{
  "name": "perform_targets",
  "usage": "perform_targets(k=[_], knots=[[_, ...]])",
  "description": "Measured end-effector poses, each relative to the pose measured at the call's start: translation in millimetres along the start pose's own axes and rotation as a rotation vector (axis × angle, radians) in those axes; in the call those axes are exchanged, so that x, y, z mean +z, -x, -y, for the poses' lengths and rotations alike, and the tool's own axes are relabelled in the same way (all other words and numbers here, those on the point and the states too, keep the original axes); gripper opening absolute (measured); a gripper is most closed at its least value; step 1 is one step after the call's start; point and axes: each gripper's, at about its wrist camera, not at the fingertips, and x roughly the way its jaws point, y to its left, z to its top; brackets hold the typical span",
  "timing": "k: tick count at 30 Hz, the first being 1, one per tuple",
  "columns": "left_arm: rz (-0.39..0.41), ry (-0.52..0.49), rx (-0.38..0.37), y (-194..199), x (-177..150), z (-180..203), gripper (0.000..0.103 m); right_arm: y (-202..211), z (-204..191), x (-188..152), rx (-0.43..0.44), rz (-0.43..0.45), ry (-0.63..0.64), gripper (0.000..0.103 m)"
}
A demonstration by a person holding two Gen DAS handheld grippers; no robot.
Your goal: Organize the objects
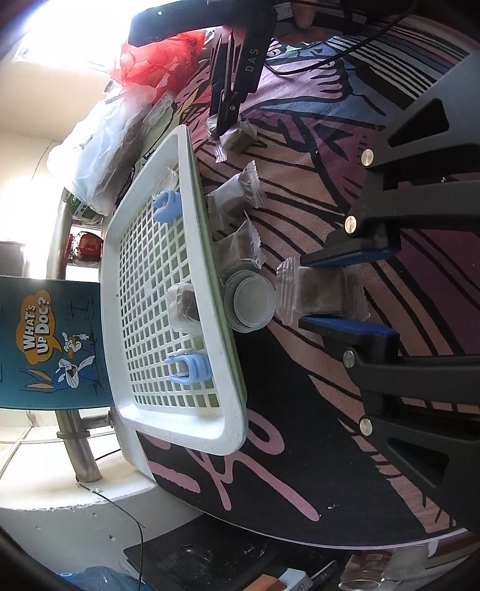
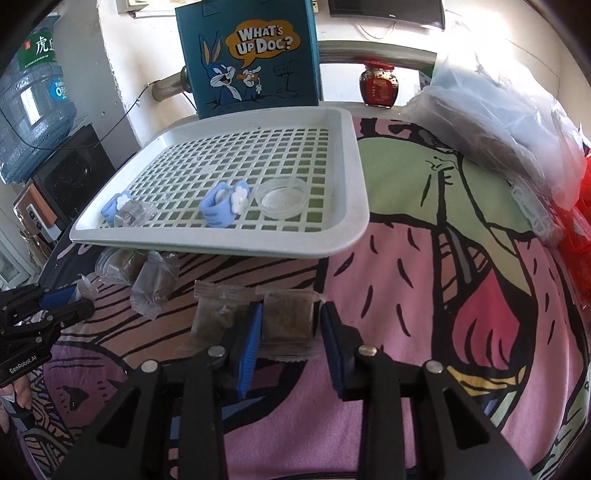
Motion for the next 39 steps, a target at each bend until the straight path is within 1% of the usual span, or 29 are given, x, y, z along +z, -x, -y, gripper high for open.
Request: perform_targets(k=[1, 3, 4, 6, 8, 12, 15, 18, 22, 24, 27, 31, 39], knots=[[0.002, 0.0, -0.009, 1, 0, 0, 0.023, -1, -5, -1, -0.029, 0.006, 0.032, 0.027], [0.02, 0.008, -0.031, 5, -1, -2, 0.023, 1, -10, -2, -0.042, 0.014, 0.055, 0.026], [0.036, 0.011, -0.027, 8, -1, -3, 0.023, 4, -10, -2, -0.044, 0.025, 0.057, 0.026], [0.076, -0.005, 0.011, 18, -4, -3, 0.023, 16, -9, -5, -0.064, 0.083, 0.045, 0.026], [0.106, 0.005, 0.014, 25, -4, -5, 0.023, 31, -8, -6, -0.042, 0.134, 0.041, 0.026], [0.135, 0.03, -0.019, 29, 1, -4, 0.023, 56, -23, -4, 0.004, 0.233, 0.064, 0.026], [0.152, 0.019, -0.029, 27, 7, 5, 0.023, 63, -40, 1, 0.035, 0.27, 0.089, 0.026], [0.171, 0.0, -0.031, 25, 14, 14, 0.023, 61, -55, 2, 0.059, 0.289, 0.123, 0.026], [0.215, -0.018, -0.018, 23, 18, 20, 0.023, 54, -66, 0, 0.031, 0.31, 0.166, 0.026], [0.233, -0.016, -0.024, 23, 18, 19, 0.023, 48, -68, -3, 0.026, 0.3, 0.174, 0.026], [0.239, -0.007, -0.042, 23, 18, 16, 0.023, 43, -68, -6, 0.03, 0.287, 0.184, 0.026], [0.242, -0.01, -0.057, 24, 18, 17, 0.023, 49, -70, -9, 0.04, 0.321, 0.198, 0.026], [0.243, -0.009, -0.082, 23, 17, 16, 0.023, 52, -68, -9, 0.076, 0.335, 0.192, 0.026]])
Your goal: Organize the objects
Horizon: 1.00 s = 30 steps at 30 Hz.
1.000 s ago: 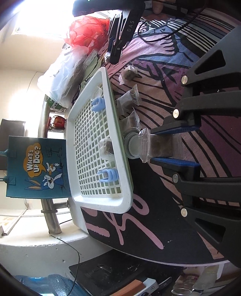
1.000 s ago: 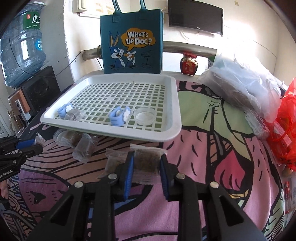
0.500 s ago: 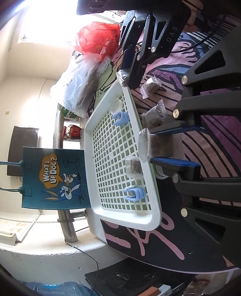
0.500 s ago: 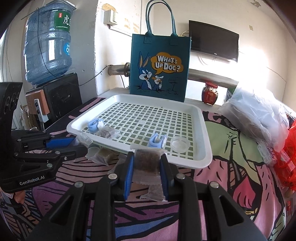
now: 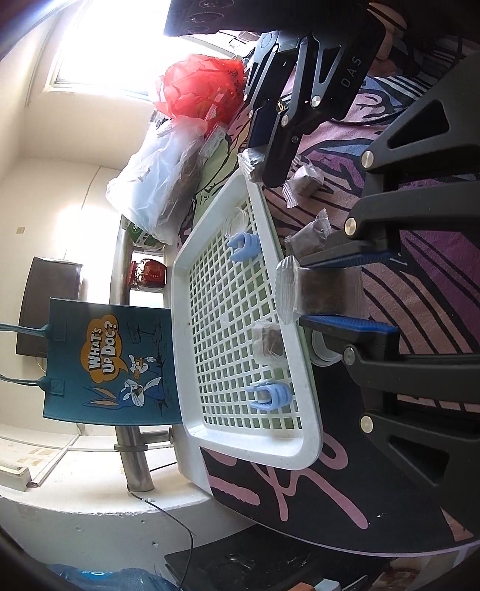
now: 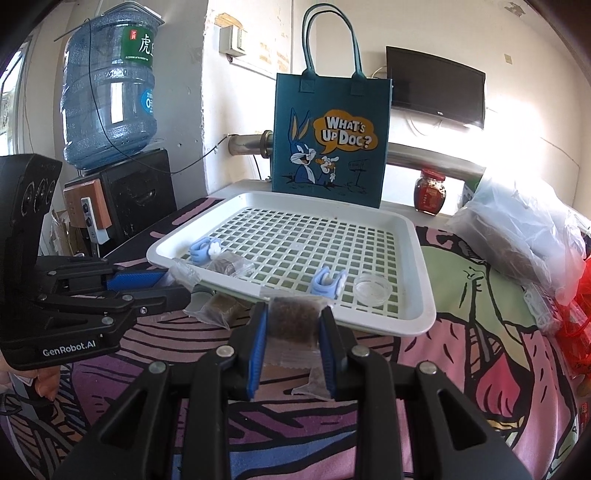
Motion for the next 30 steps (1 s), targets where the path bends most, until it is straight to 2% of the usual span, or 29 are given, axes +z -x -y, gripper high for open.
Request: perform_targets(k=[10, 30], knots=[[0.009, -0.002, -0.017, 2.3, -0.9, 0.6, 0.023, 3.4, 3.6, -0.8, 0.045, 0.022, -0.018, 0.026], [-0.008, 0.023, -0.025, -0.7, -0.8, -4.4, 0.023, 4.1, 2.7, -1.5, 0.053, 0.029, -0.009, 0.026]])
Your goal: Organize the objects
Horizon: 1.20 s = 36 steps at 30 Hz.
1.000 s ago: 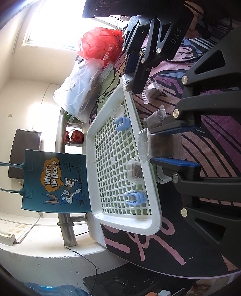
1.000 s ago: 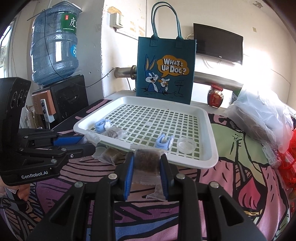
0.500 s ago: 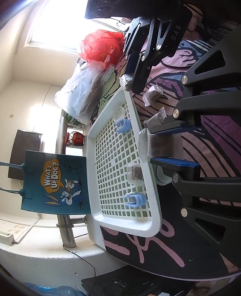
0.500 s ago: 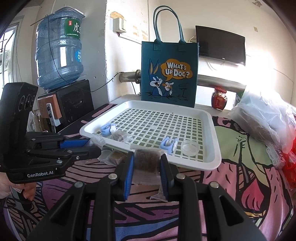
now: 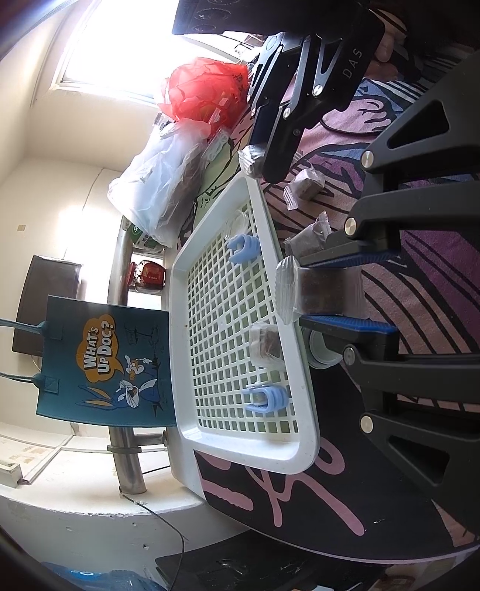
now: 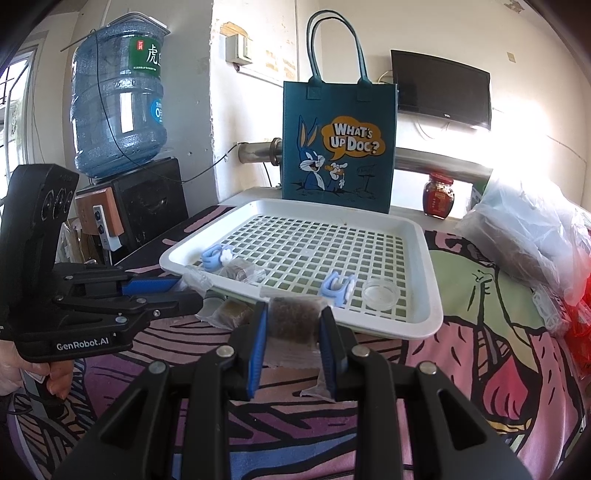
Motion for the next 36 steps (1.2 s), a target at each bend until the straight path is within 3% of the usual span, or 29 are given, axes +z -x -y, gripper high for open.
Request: perform_targets(k=[36], knots=[[-0.019, 0.026, -0.006, -4.5, -0.3, -3.7, 0.023, 0.1, -1.7, 0.5, 0.0, -0.002, 0.0, 0.026]])
